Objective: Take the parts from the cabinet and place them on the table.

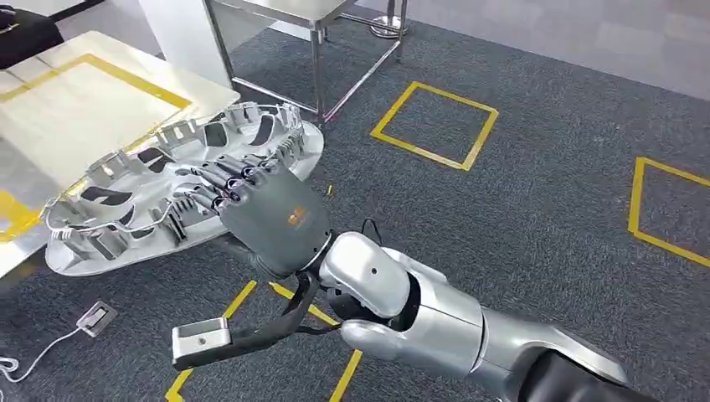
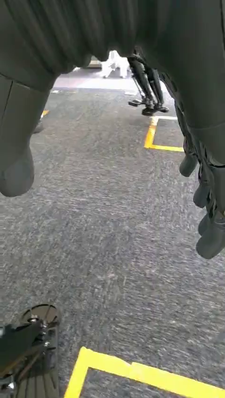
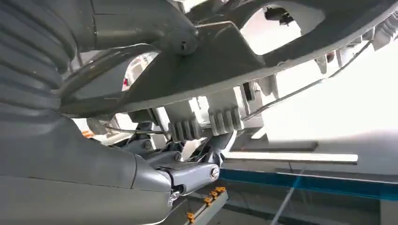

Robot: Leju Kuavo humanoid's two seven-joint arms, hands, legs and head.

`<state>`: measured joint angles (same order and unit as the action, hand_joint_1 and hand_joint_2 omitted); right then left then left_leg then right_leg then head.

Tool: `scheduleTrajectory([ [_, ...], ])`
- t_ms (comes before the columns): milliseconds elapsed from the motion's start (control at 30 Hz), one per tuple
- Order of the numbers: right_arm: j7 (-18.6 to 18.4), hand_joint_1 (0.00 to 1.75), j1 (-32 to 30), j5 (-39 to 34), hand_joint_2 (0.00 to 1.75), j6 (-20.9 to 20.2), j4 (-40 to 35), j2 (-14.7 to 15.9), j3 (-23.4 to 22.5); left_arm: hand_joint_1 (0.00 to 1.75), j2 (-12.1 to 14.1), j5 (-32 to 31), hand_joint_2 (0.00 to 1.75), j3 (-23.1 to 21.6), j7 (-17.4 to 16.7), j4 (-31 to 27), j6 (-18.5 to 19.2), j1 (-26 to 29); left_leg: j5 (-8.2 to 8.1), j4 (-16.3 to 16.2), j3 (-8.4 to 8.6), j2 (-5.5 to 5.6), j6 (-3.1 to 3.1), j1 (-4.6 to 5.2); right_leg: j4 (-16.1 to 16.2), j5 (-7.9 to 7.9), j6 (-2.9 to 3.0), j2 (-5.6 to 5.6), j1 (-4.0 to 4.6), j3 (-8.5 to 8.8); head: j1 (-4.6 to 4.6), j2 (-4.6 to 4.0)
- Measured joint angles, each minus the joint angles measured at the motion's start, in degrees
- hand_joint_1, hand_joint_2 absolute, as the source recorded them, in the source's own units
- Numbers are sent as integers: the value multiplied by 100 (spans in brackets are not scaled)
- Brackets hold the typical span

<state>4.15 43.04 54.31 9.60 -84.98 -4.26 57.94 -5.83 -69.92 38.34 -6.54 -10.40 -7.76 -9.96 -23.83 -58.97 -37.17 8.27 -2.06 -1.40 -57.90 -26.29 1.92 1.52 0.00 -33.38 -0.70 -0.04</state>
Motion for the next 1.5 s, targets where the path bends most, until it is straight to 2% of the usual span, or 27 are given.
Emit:
scheduleTrajectory([
  [33, 0, 175, -4, 0, 175, -2, 0, -7, 0, 0, -9, 0, 175, 0, -4, 0, 0, -4, -116, -116, -52, -401, -11, 55, 43, 14, 45, -57, 9, 17, -31, 0],
  [67, 4, 175, 6, 2, 175, 0, 2, -7, 0, 0, -11, 0, 175, 0, -13, 0, 0, -19, -369, -464, -210, -656, -42, 54, 51, 23, 68, -142, 18, 11, -55, 0],
  [133, 4, 175, -8, 6, 175, 0, 4, -5, 0, 0, -11, 0, 175, 0, -13, 0, 0, -34, -836, -1425, -615, -765, -102, 36, 41, 10, 86, -334, 27, -1, -55, 0],
  [200, -2, 175, -10, 9, 175, 0, 7, -5, 0, 0, -11, 0, 175, 0, -13, 2, 4, -19, -863, -1734, -711, -781, -151, 19, 33, 6, 83, -493, 21, -6, -55, 0],
  [267, -2, 175, -10, 7, 175, 0, 22, -2, 0, 0, 0, 0, 175, 0, -17, 0, 9, -12, -479, -1034, -285, -864, -192, -5, 9, -17, 49, -643, 5, -5, -53, 0],
  [300, 0, 175, -7, 4, 175, 0, 22, -5, 0, 0, 9, 0, 175, 0, -20, -4, 9, -18, -251, -455, 45, -1010, -202, -8, -32, -45, 15, -707, -6, -2, -55, 0],
  [333, 0, 175, -5, 4, 175, 0, 22, -5, 0, 0, 2, 0, 175, 0, -31, -4, 9, -34, -271, -54, 234, -1340, -202, 18, -80, -83, -33, -766, 11, -10, -57, 0],
  [400, 4, 175, -3, 11, 175, 0, 22, -2, 0, 0, -9, 0, 175, -2, -46, -4, 26, -51, -250, -63, 232, -1176, -9, 41, -143, -112, -75, -848, 71, -36, -55, 0],
  [500, 4, 175, 17, 15, 175, 0, 22, -11, 0, 0, 2, 2, 175, 0, -66, -4, 28, -26, -213, -55, 209, -966, 116, 31, -131, -164, -167, -971, 44, -17, -42, 0],
  [567, 13, 175, 26, 15, 175, 0, 22, -13, 0, 0, 2, 2, 175, 0, -66, -4, 28, -40, -181, -51, 179, -850, 170, -5, -586, -480, -247, -371, -4, -156, -31, 0],
  [600, 13, 175, 22, 18, 175, -2, 28, -7, 0, 0, -5, 4, 175, 0, -66, -4, 28, -53, -169, -51, 163, -778, 187, -9, -1052, -712, -260, -240, -9, -356, -18, 0],
  [667, 11, 175, 20, 18, 175, -2, 39, 6, 0, 0, -11, 26, 175, 0, -66, -4, 28, -43, -153, -52, 130, -613, 200, -6, -1955, -1048, -258, -191, -9, -793, -16, 0],
  [700, 9, 175, 19, 17, 175, -2, 48, 9, 0, 0, -11, 26, 175, 0, -66, -4, 28, -35, -142, -52, 125, -530, 195, -6, -2046, -1008, -244, -186, -9, -852, -16, 0],
  [800, 4, 175, 23, 15, 175, -7, 52, 11, 0, 0, -11, 33, 175, 0, -66, -4, 26, -29, -113, -53, 127, -264, 151, -9, -879, -311, -159, -63, -10, -303, -11, 0],
  [833, 7, 175, 28, 15, 175, -7, 52, 11, 0, 0, -20, 35, 175, 0, -66, -4, 26, -30, -99, -53, 116, -191, 130, -26, -352, -106, -119, 240, -14, -58, -11, 0],
  [867, 7, 175, 31, 17, 175, -4, 52, 11, 0, 0, -29, 37, 175, 0, -68, -7, 22, -41, -81, -65, 76, -127, 87, 3, -170, -183, -101, 487, -44, 6, -20, 0],
  [933, 9, 175, 46, 15, 175, -4, 55, 13, 0, 0, -29, 42, 175, 0, -68, -4, 15, -31, -29, -21, 25, 14, -6, -52, -164, -173, -125, 367, -4, -17, -7, 0],
  [1000, 4, 175, 47, 13, 175, -6, 55, -7, 0, 0, -20, 50, 175, 0, -68, -2, 13, 8, 38, 54, -5, 182, -113, -59, -82, -116, -72, 204, -33, 38, -5, 0],
  [1067, 7, 175, 62, 9, 175, -9, 61, -13, 2, 0, -11, 52, 175, 2, -79, -2, 13, 8, -213, -256, -162, -459, -91, 9, -21, -64, -11, 7, -39, 58, -55, 0],
  [1133, 4, 175, 71, 11, 175, -9, 77, -9, 2, 0, -13, 52, 175, 2, -72, -2, 11, -24, -643, -1111, -531, -718, -109, 6, -24, -64, 19, -196, -5, 50, -53, 0],
  [1200, 4, 175, 69, 17, 175, -9, 90, -9, 2, 0, -13, 52, 175, 2, -70, -2, 13, -12, -785, -1660, -738, -772, -128, 4, -31, -72, 32, -382, 13, 40, -53, 0],
  [1267, -2, 175, 71, 13, 175, -9, 107, -9, 4, 0, -11, 52, 175, 2, -74, 0, 13, 6, -483, -1211, -436, -815, -131, 5, -50, -84, 33, -532, 17, 37, -53, 0],
  [1333, -24, 175, 75, 0, 175, 11, 116, -9, 2, 0, -4, 52, 175, 2, -72, -7, -4, -1, -116, -195, 160, -897, -110, 5, -115, -120, -14, -585, 14, 29, -53, 0],
  [1367, -37, 175, 84, 0, 175, 52, 118, -11, -4, 0, -7, 52, 175, 2, -68, -4, -9, -10, -262, -60, 280, -932, -66, 54, -132, -139, -46, -632, 50, -12, -57, 0],
  [1433, -37, 175, 95, 28, 175, 175, 140, -15, -33, 0, -9, 55, 175, 2, -68, -2, -13, 16, -193, -20, 235, -910, 2, 34, -173, -145, -66, -632, 68, -32, -46, 0],
  [1467, -37, 175, 96, 35, 175, 225, 155, -15, -59, 0, -13, 52, 175, 2, -72, -2, -13, 33, -190, -21, 234, -911, -6, 36, -163, -130, 59, -620, 86, -38, -46, 0],
  [1500, -17, 175, 99, 44, 175, 271, 173, -15, -92, 0, -9, 52, 175, 4, -74, -2, -18, 36, -187, -21, 232, -912, -1, 47, -154, -116, 67, -618, 81, -38, -46, 0],
])
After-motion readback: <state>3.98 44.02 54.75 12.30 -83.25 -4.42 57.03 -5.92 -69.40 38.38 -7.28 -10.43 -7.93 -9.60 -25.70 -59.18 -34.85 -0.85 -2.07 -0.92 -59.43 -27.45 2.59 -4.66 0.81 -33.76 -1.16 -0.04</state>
